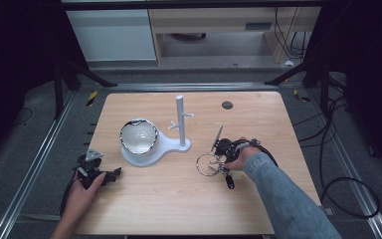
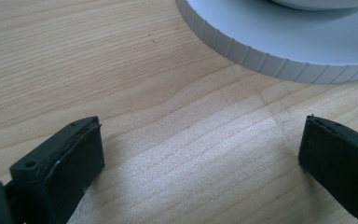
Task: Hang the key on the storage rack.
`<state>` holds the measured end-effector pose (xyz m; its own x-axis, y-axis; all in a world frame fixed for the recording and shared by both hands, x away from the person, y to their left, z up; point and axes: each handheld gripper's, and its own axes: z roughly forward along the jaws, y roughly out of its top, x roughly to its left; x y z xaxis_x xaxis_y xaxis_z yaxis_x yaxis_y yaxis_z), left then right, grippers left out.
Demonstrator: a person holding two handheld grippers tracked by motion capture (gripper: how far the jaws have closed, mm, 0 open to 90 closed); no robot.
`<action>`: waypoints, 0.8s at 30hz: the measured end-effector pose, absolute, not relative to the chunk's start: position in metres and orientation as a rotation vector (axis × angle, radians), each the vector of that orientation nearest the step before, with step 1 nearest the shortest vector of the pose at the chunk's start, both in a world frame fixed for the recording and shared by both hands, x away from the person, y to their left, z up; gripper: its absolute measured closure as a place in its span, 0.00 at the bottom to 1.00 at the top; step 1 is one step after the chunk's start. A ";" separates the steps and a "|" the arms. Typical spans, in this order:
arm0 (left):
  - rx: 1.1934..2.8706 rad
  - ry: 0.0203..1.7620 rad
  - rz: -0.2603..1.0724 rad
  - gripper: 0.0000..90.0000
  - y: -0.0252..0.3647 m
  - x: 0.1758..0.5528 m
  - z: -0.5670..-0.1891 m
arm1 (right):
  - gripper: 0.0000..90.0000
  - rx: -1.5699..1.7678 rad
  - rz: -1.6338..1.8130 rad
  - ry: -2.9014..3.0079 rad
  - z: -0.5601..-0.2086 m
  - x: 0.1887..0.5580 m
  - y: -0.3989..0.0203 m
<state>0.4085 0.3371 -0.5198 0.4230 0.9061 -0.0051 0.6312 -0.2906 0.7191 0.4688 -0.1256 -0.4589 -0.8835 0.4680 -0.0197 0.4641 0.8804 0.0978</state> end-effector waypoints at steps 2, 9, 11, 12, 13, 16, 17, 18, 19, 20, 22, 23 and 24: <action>2.029 1.295 0.543 0.00 0.337 0.409 -0.520 | 0.91 0.744 0.128 3.005 -0.459 0.469 -0.125; 2.029 1.295 0.543 0.00 0.337 0.409 -0.520 | 0.93 0.726 0.101 3.018 -0.461 0.471 -0.122; 2.029 1.295 0.543 0.00 0.337 0.409 -0.520 | 0.94 0.720 0.092 3.022 -0.461 0.472 -0.121; 2.029 1.295 0.543 0.00 0.337 0.409 -0.520 | 0.94 0.718 0.086 3.024 -0.462 0.472 -0.120; 2.029 1.295 0.543 0.00 0.337 0.409 -0.520 | 0.94 0.718 0.086 3.024 -0.462 0.472 -0.120; 2.029 1.295 0.543 0.00 0.337 0.409 -0.520 | 0.96 0.713 0.074 3.028 -0.462 0.474 -0.119; 2.029 1.295 0.543 0.00 0.337 0.409 -0.520 | 0.97 0.709 0.067 3.035 -0.463 0.475 -0.119; 2.029 1.295 0.543 0.00 0.337 0.409 -0.520 | 0.98 0.708 0.069 3.037 -0.463 0.475 -0.119; 2.029 1.295 0.544 0.00 0.337 0.409 -0.520 | 0.98 0.708 0.069 3.037 -0.463 0.475 -0.119; 2.029 1.295 0.543 0.00 0.337 0.409 -0.520 | 0.98 0.705 0.066 3.047 -0.463 0.475 -0.119; 2.029 1.295 0.543 0.00 0.337 0.409 -0.520 | 0.98 0.701 0.063 3.049 -0.463 0.475 -0.119; 2.029 1.295 0.543 0.00 0.337 0.409 -0.520 | 0.98 0.696 0.061 3.051 -0.462 0.475 -0.119; 2.029 1.295 0.543 0.00 0.337 0.409 -0.520 | 0.98 0.700 0.060 3.057 -0.459 0.474 -0.119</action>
